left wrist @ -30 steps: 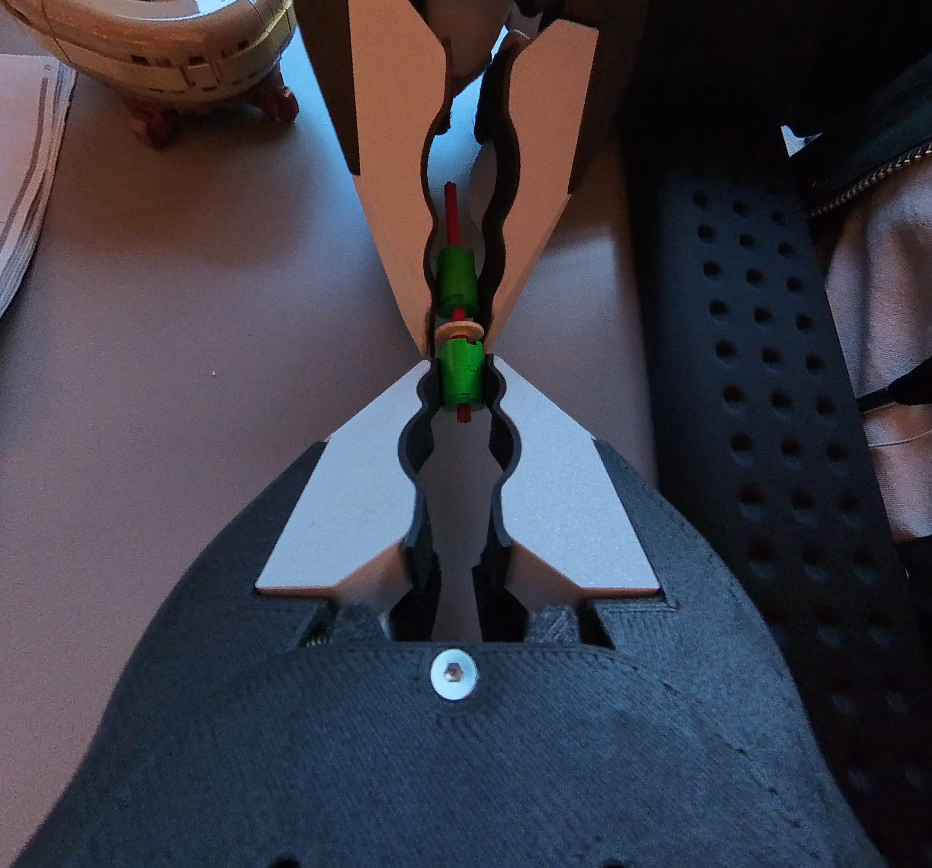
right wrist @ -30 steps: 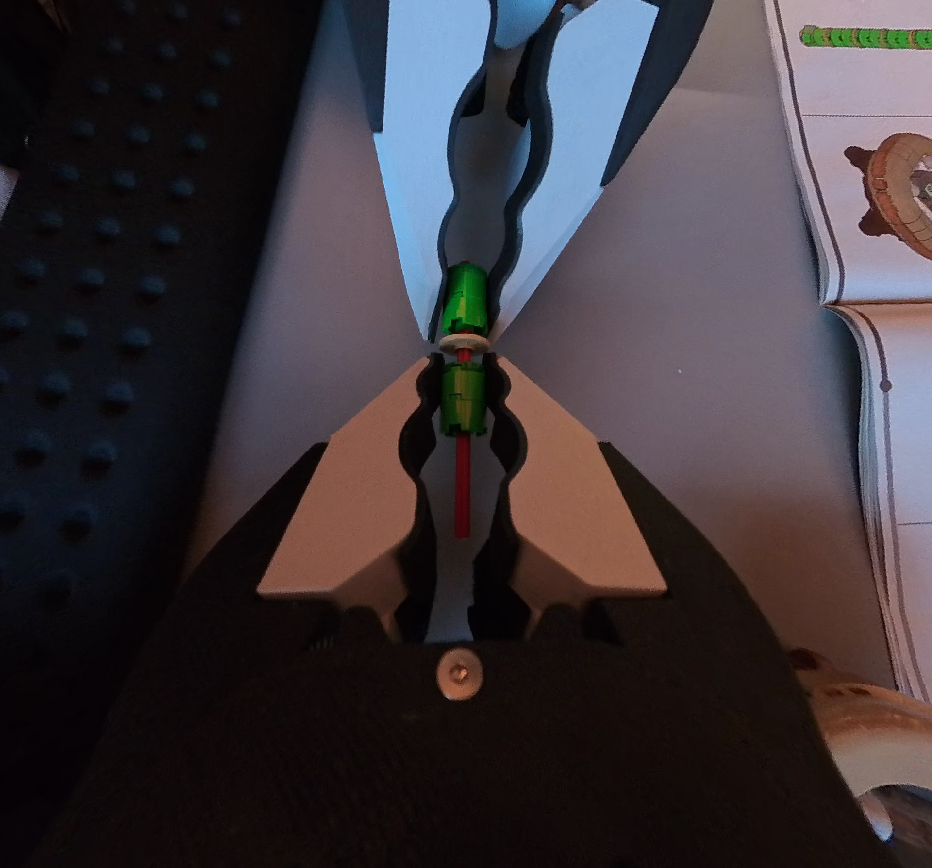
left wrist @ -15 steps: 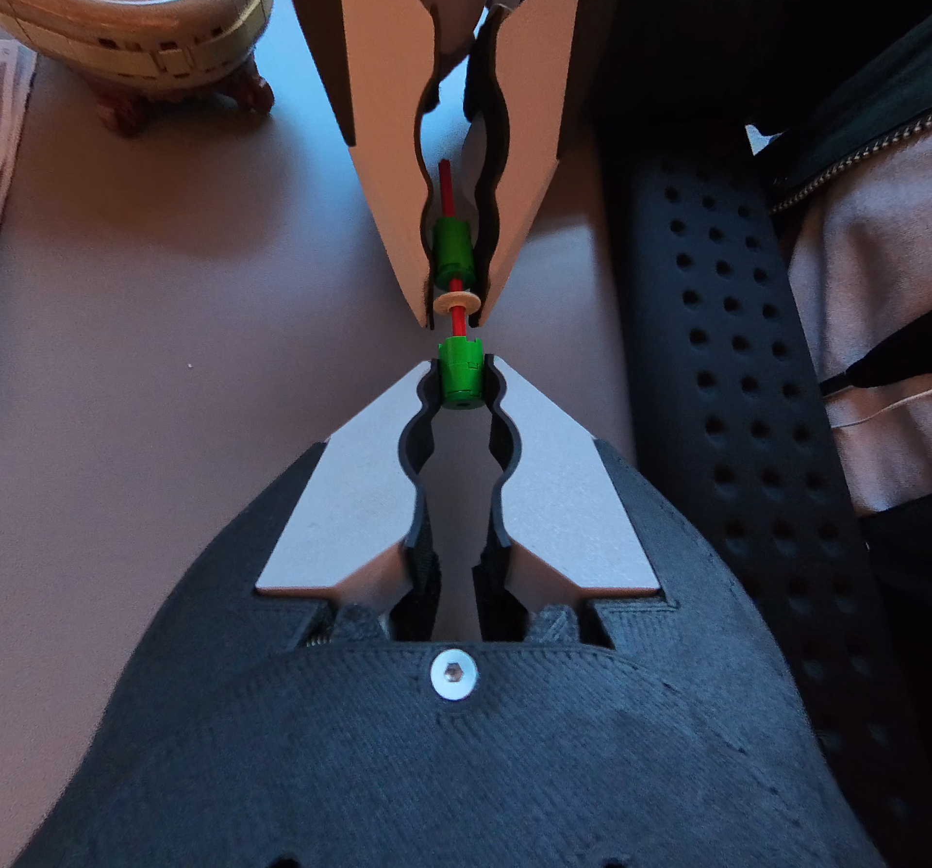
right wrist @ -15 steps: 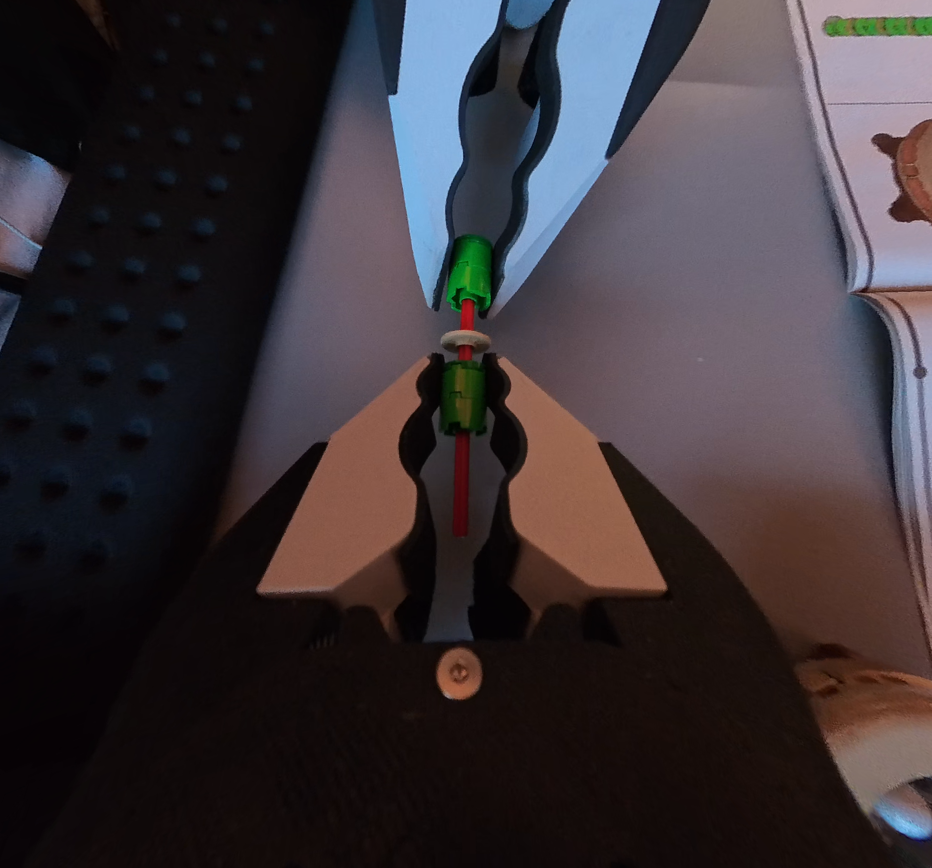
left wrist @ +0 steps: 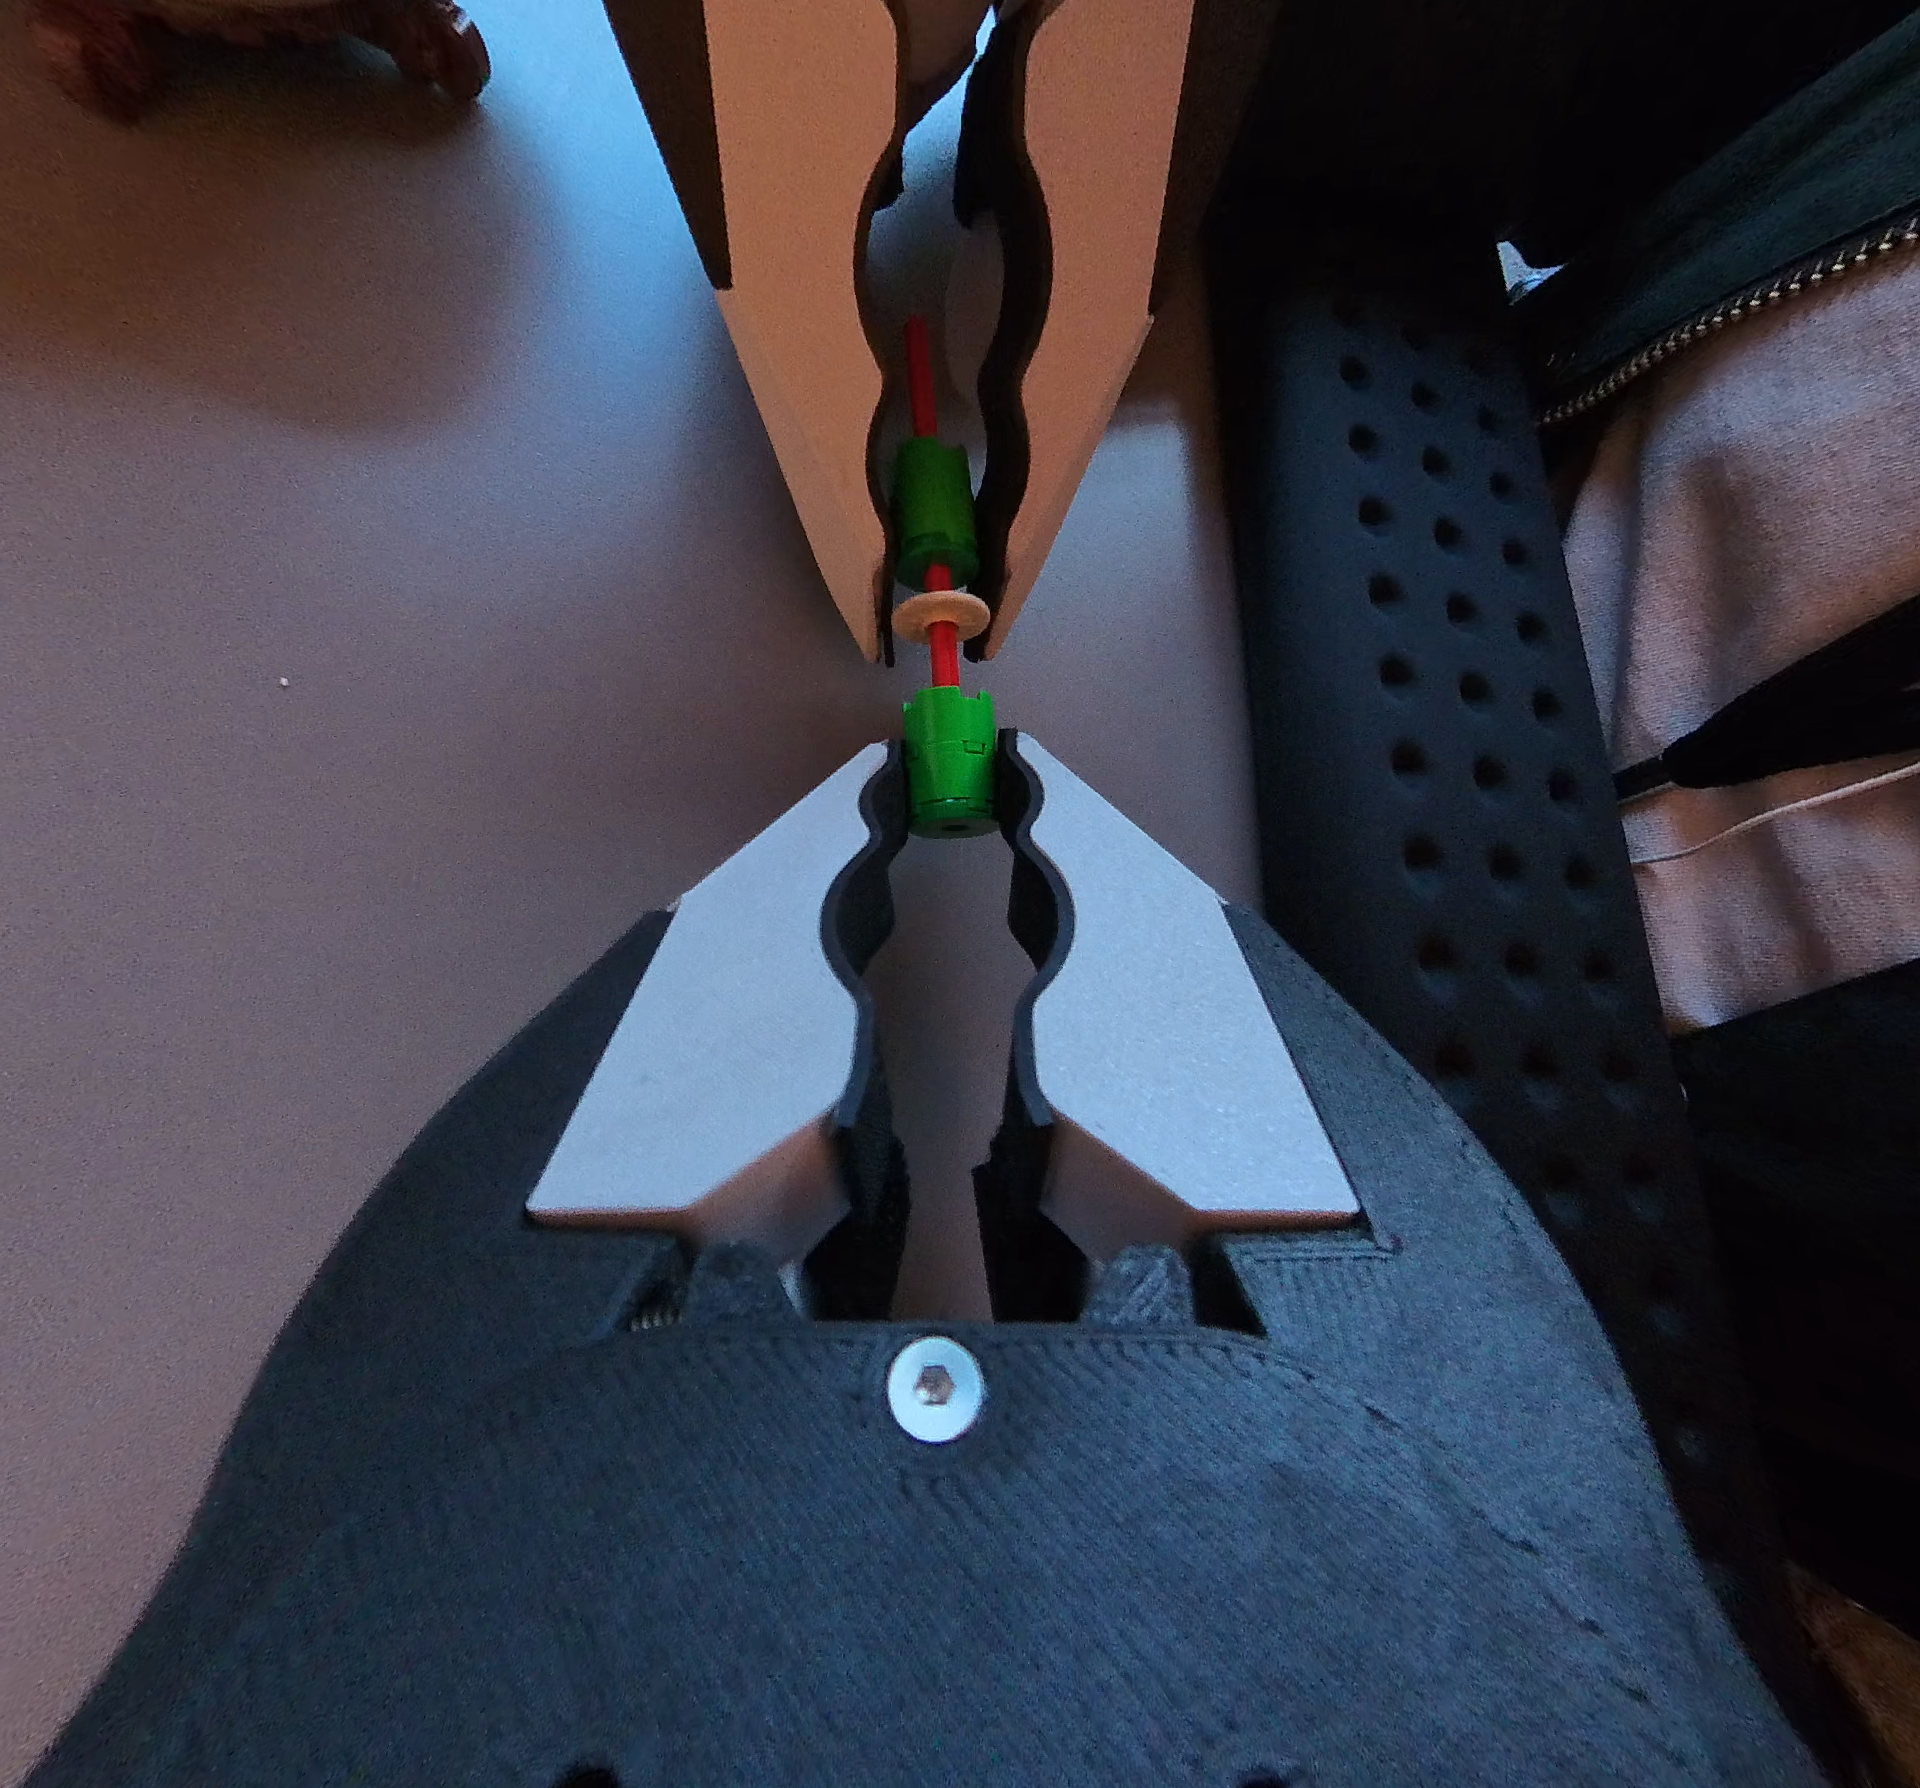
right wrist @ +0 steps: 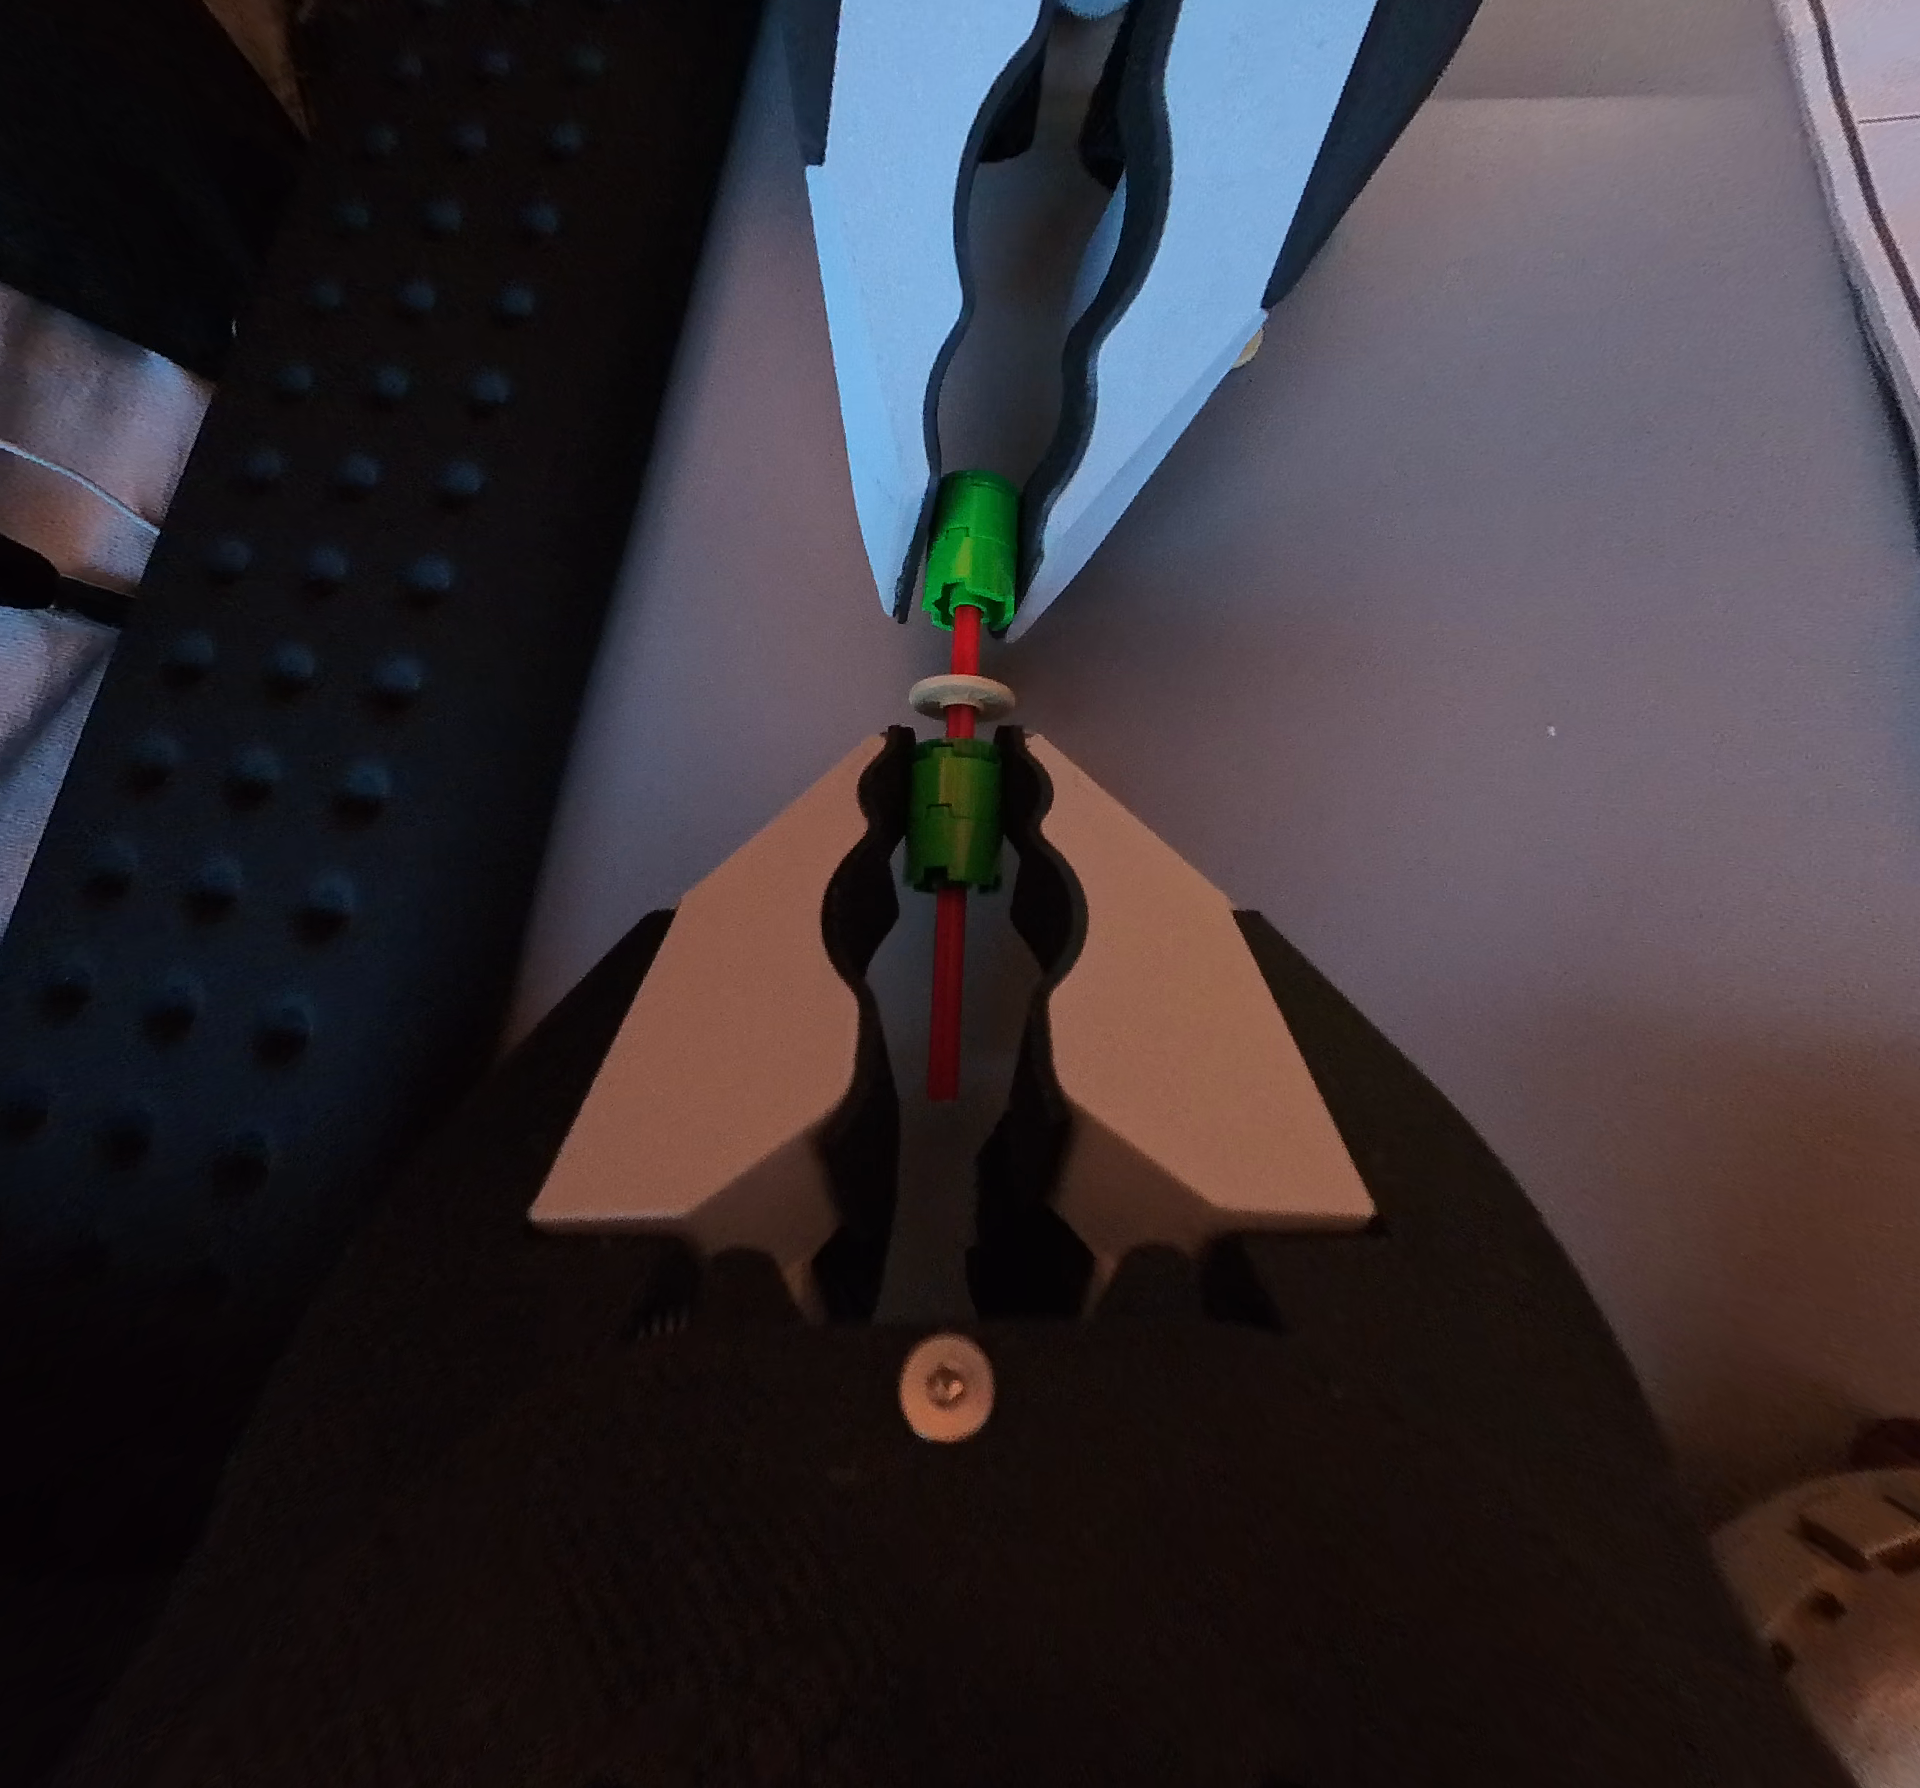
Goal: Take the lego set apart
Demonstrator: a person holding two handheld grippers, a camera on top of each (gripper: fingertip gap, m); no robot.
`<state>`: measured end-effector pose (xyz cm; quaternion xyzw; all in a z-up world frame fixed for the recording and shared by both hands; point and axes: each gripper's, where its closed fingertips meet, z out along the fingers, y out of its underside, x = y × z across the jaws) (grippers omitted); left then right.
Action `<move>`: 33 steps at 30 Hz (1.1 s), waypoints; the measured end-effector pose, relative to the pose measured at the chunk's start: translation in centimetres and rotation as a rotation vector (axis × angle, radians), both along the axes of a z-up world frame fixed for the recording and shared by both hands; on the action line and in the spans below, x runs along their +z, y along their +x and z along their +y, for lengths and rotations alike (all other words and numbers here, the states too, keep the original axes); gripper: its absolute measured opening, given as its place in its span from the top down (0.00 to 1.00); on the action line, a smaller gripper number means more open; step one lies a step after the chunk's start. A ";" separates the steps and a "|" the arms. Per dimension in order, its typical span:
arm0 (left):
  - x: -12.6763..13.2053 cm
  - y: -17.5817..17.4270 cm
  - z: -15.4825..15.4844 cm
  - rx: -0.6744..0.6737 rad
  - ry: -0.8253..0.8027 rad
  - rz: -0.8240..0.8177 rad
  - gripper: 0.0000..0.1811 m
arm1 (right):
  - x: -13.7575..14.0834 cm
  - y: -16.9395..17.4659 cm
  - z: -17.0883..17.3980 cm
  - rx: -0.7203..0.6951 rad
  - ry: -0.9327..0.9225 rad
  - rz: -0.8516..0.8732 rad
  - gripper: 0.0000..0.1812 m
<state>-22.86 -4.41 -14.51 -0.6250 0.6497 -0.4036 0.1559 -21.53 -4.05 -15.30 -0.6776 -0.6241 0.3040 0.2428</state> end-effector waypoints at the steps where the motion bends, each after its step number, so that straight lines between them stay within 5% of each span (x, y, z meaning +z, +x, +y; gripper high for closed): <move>1: 0.0 0.0 0.0 0.000 0.000 0.000 0.91 | 0.0 0.0 0.0 0.000 -0.001 0.002 0.90; 6: 0.0 -0.2 -0.2 -0.002 -0.038 0.000 0.91 | -0.1 0.0 -0.2 0.009 -0.016 0.005 0.90; 9: -0.9 -3.1 2.4 0.076 0.038 0.063 0.91 | -0.6 3.7 1.9 -0.091 0.030 -0.064 0.91; 12: 2.0 -3.7 2.3 0.100 -0.133 -0.101 0.92 | 0.3 3.8 1.7 -0.094 -0.030 -0.006 0.90; 15: -0.4 -3.8 2.4 0.066 0.050 0.021 0.92 | -0.4 2.6 1.3 -0.033 -0.009 -0.049 0.91; 19: -0.6 -3.7 1.4 0.025 0.017 0.029 0.91 | -0.4 3.3 2.3 -0.074 -0.016 -0.039 0.91; 26: 1.4 -3.6 3.2 0.101 0.114 -0.067 0.72 | 0.4 1.7 2.7 -0.034 0.111 -0.032 0.91; 33: 5.7 0.0 3.3 0.248 -0.183 -0.258 0.68 | 4.3 -1.6 2.9 0.006 0.376 0.112 0.91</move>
